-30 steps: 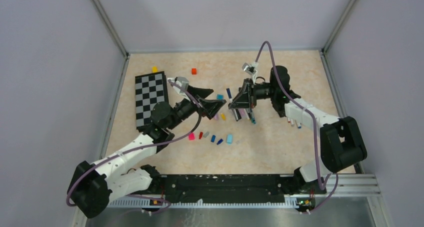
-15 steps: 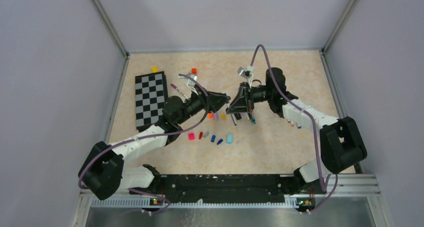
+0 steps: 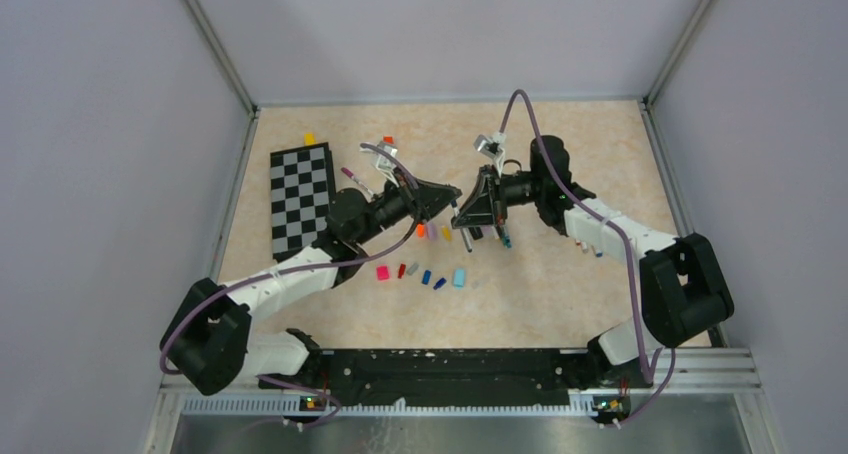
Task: Open the pen caps
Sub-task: Open the pen cap from the pen.
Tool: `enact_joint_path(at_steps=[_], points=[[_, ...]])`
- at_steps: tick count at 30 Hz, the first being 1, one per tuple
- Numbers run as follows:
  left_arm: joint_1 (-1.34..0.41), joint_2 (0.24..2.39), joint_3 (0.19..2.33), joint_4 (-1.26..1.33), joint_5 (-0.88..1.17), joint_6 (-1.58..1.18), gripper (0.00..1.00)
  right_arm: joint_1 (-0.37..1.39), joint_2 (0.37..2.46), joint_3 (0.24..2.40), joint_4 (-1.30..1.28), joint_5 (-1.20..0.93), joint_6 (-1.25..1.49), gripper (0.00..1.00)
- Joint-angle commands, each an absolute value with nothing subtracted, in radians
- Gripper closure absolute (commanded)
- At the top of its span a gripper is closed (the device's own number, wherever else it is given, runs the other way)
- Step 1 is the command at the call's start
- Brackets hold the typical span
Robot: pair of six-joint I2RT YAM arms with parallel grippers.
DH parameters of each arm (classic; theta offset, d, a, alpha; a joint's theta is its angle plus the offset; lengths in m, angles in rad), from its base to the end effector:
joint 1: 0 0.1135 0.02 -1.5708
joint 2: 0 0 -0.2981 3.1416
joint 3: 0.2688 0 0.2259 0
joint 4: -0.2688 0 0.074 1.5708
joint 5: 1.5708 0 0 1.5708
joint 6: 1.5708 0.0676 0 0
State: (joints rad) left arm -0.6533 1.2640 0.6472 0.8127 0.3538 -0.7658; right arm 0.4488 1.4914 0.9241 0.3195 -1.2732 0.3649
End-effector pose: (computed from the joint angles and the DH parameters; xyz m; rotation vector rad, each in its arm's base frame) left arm 0.2058 -0.1870 0.3474 0.2430 1.5238 -1.4009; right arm 0.2452 0.1898 0.3212 -1.0560 1.6688 1.6894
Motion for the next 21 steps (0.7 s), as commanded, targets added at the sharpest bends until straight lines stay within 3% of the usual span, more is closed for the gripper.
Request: enact_joint_path(at_steps=[1,12,21], points=[[-0.64,1.247,0.731,0.83,0.37,-0.705,1.0,0.463,1.482,0.942,0.327,-1.287,0.338,1.0],[-0.404,1.171,0.948,0.767,0.194,-0.693,1.0,0.468,1.482,0.875,0.332,-1.315,0.292,1.0],[-0.372,1.129,0.962,0.767,0.165,-0.68,1.0,0.48,1.467,0.917,0.147,-1.25,0.114,1.0]])
